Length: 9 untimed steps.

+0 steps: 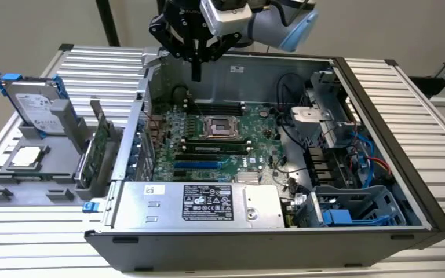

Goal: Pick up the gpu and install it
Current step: 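Reach for the gpu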

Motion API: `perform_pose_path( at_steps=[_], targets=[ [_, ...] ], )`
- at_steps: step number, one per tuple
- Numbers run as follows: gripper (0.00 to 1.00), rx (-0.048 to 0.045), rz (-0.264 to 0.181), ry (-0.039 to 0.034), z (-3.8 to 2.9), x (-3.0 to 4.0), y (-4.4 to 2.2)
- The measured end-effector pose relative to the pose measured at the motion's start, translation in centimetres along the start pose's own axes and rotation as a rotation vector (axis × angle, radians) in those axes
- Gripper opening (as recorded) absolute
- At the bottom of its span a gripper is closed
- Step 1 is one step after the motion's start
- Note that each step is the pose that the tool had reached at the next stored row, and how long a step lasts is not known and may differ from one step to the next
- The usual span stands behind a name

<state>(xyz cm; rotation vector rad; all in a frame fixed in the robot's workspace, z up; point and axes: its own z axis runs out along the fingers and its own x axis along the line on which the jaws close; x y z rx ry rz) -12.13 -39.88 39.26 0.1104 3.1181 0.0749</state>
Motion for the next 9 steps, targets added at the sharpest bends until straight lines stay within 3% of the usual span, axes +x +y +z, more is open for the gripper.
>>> perform_pose_path(
  at_steps=[9],
  targets=[
    [0.00,-0.0001,0.000,0.0000,-0.01,0.67,-0.05]
  ],
)
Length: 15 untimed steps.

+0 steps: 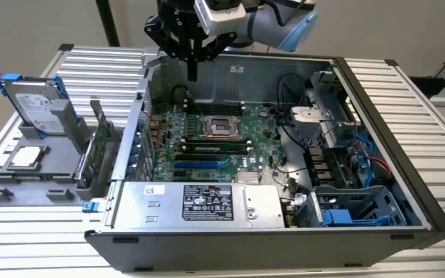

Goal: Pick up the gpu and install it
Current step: 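Reach for the gpu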

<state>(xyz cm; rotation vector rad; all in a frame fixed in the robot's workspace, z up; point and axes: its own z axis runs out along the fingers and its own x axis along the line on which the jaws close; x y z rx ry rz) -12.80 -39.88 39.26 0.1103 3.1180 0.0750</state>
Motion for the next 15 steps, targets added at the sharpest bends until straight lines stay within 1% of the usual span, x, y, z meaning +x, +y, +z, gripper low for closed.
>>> perform_pose_path(
  at_steps=[15],
  targets=[
    [0.00,0.0000,0.000,0.0000,-0.03,1.44,-0.10]
  ],
)
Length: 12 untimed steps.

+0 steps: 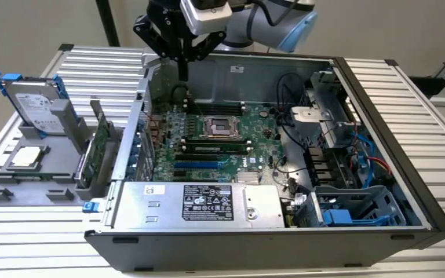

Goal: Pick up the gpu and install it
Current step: 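Reach for the gpu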

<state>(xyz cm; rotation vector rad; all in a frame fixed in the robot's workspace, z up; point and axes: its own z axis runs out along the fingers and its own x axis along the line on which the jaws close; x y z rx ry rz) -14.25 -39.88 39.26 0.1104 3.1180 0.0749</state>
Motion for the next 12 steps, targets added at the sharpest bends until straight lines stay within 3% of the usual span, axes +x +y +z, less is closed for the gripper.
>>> perform_pose_path(
  at_steps=[12],
  targets=[
    [0.00,-0.0001,0.000,0.0000,-0.02,1.22,-0.09]
  ],
)
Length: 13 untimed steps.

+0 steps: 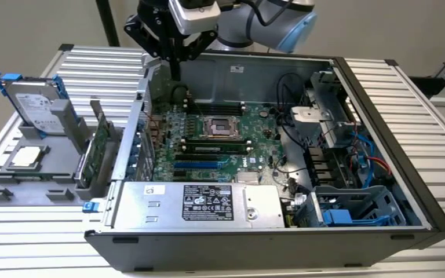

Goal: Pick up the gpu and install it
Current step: 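Reach for the gpu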

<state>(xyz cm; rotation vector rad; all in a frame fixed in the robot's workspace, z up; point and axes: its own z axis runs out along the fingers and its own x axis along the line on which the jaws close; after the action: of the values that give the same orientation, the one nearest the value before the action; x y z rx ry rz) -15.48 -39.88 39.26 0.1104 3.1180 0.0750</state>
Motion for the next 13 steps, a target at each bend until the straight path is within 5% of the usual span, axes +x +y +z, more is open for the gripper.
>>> perform_pose_path(
  at_steps=[13],
  targets=[
    [0.00,0.0000,0.000,0.0000,-0.05,1.93,-0.27]
  ],
)
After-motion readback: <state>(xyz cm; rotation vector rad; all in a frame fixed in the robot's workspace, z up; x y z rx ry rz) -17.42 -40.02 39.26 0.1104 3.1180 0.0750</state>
